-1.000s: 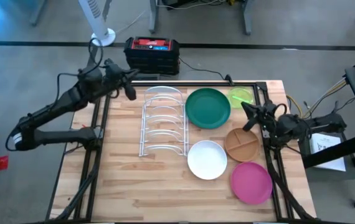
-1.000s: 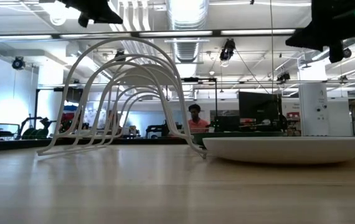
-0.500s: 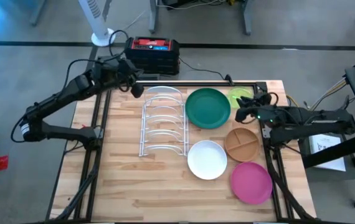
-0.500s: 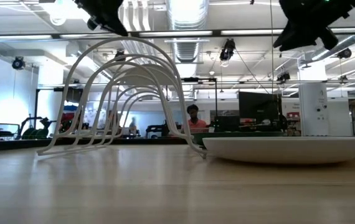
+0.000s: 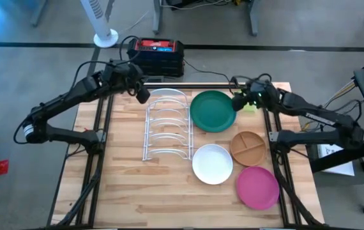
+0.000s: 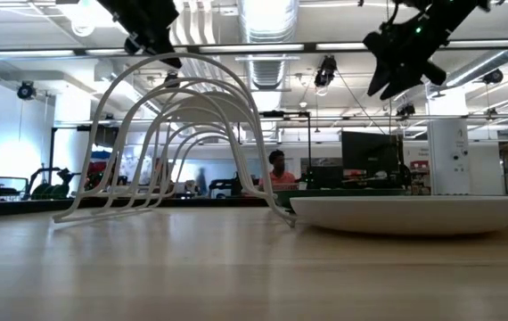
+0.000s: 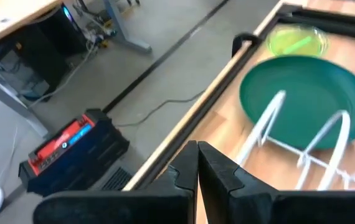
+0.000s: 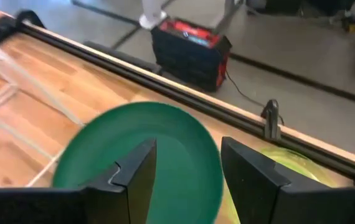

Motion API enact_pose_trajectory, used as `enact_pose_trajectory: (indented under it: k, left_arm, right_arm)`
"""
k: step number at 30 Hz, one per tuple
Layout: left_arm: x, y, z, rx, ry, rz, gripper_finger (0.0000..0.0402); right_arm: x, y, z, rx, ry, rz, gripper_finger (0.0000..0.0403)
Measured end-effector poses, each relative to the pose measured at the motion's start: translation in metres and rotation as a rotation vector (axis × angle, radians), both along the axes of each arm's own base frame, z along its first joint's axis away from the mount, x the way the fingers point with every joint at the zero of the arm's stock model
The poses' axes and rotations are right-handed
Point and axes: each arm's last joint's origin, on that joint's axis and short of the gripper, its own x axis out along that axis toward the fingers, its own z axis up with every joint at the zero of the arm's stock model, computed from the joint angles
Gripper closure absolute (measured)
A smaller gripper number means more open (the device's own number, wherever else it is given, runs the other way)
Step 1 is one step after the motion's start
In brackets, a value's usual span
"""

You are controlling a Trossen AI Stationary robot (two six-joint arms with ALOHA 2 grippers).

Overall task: Sort dishes
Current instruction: Put the green plate in the dish rack

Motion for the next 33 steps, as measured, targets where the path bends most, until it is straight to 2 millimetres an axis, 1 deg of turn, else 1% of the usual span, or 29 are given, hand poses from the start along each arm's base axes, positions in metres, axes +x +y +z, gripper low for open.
enact_pose_trajectory:
  k: [3,6,14,19,22,28,33]
  left_arm:
    - [-0.005,-0.003,-0.004,-0.021,0.066,-0.010,0.0401]
    - [-0.006,-0.004,-0.006,-0.037,0.093,-0.011,0.0401]
    - [-0.008,-0.005,-0.007,-0.042,0.098,-0.010,0.0401]
    - [-0.010,-0.006,-0.006,-0.045,0.104,-0.009,0.0401]
    - [-0.014,-0.008,-0.005,-0.057,0.104,-0.002,0.0401]
    - [-0.026,-0.016,-0.002,-0.071,0.109,0.007,0.0401]
    - [-0.036,-0.022,0.005,-0.053,0.079,0.007,0.0401]
  right_arm:
    - [0.004,-0.017,-0.004,0.043,0.030,-0.003,0.0228]
    - [0.010,-0.032,-0.007,0.067,0.063,-0.001,0.0223]
    - [0.038,-0.071,-0.018,0.123,0.173,0.021,0.0190]
    - [0.053,-0.100,-0.033,0.171,0.282,0.064,0.0167]
    - [0.060,-0.116,-0.044,0.220,0.310,0.118,0.0159]
    - [0.069,-0.131,-0.062,0.253,0.379,0.182,0.0162]
    - [0.071,-0.143,-0.075,0.273,0.419,0.195,0.0161]
